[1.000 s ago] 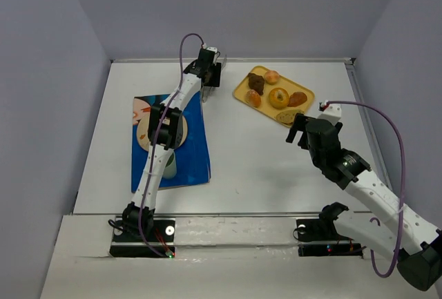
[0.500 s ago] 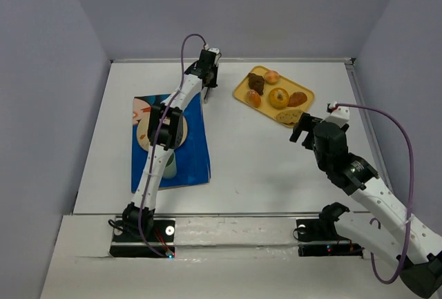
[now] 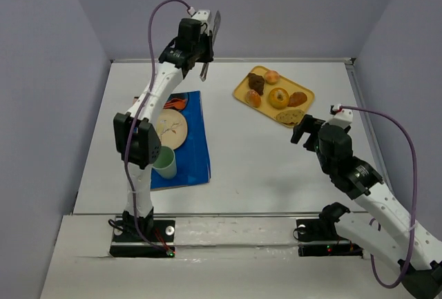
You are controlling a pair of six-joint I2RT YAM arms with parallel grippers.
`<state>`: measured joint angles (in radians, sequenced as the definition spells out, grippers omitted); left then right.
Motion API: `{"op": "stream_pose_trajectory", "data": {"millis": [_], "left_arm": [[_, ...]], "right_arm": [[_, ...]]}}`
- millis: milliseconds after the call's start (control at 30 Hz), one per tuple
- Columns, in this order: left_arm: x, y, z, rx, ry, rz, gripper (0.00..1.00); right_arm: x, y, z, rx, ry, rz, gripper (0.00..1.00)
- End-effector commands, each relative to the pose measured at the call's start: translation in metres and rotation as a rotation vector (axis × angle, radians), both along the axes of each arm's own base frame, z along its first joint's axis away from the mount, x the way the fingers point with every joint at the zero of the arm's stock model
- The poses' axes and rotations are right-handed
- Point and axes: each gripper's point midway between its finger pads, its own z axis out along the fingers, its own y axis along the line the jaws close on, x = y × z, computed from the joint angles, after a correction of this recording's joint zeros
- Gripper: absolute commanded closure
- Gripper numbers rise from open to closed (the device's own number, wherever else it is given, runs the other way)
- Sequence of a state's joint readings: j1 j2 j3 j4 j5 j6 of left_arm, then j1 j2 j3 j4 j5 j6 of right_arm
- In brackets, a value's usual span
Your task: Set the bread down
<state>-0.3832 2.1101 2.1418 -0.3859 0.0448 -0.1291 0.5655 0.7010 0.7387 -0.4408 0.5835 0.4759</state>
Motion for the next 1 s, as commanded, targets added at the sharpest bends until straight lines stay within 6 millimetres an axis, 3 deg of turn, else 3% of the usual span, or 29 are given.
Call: {"op": "stream_pose_trajectory", "data": {"millis": [0, 33, 67, 133, 167, 233, 267, 500, 700, 967], "left_arm": [[-0.044, -0.018, 0.031, -0.095, -0.006, -0.072, 0.69], [-0.056, -0.018, 0.039, -0.118, -0.008, -0.067, 0.69], [-0.066, -0.017, 0.020, -0.107, 0.034, -0.063, 0.68], [-0.084, -0.022, 0.029, -0.136, 0.016, -0.071, 0.67], [-0.092, -0.024, 0.014, -0.132, 0.042, -0.075, 0.66], [-0.111, -0.032, 0.019, -0.153, 0.036, -0.094, 0.64], [-0.119, -0.033, 0.007, -0.144, 0.062, -0.098, 0.63], [-0.162, -0.053, 0.011, -0.152, 0.052, -0.145, 0.53], [-0.176, -0.062, 0.012, -0.178, 0.042, -0.166, 0.41], [-0.171, -0.072, 0.001, -0.163, 0.073, -0.149, 0.33]], "right_arm": [[0.000, 0.005, 0.017, 0.059, -0.062, 0.019, 0.00], [-0.001, 0.006, 0.017, 0.063, -0.064, 0.025, 0.00], [-0.001, 0.008, 0.018, 0.074, -0.066, 0.032, 0.00], [-0.002, 0.008, 0.017, 0.078, -0.067, 0.039, 0.00], [-0.003, 0.008, 0.017, 0.082, -0.067, 0.038, 0.00], [-0.003, 0.008, 0.017, 0.083, -0.068, 0.039, 0.00], [-0.003, 0.008, 0.017, 0.085, -0.067, 0.038, 0.00], [-0.003, 0.008, 0.013, 0.084, -0.062, 0.034, 0.00], [-0.005, 0.007, 0.011, 0.082, -0.063, 0.032, 0.00], [-0.007, 0.005, 0.013, 0.090, -0.076, 0.031, 0.00]]}}
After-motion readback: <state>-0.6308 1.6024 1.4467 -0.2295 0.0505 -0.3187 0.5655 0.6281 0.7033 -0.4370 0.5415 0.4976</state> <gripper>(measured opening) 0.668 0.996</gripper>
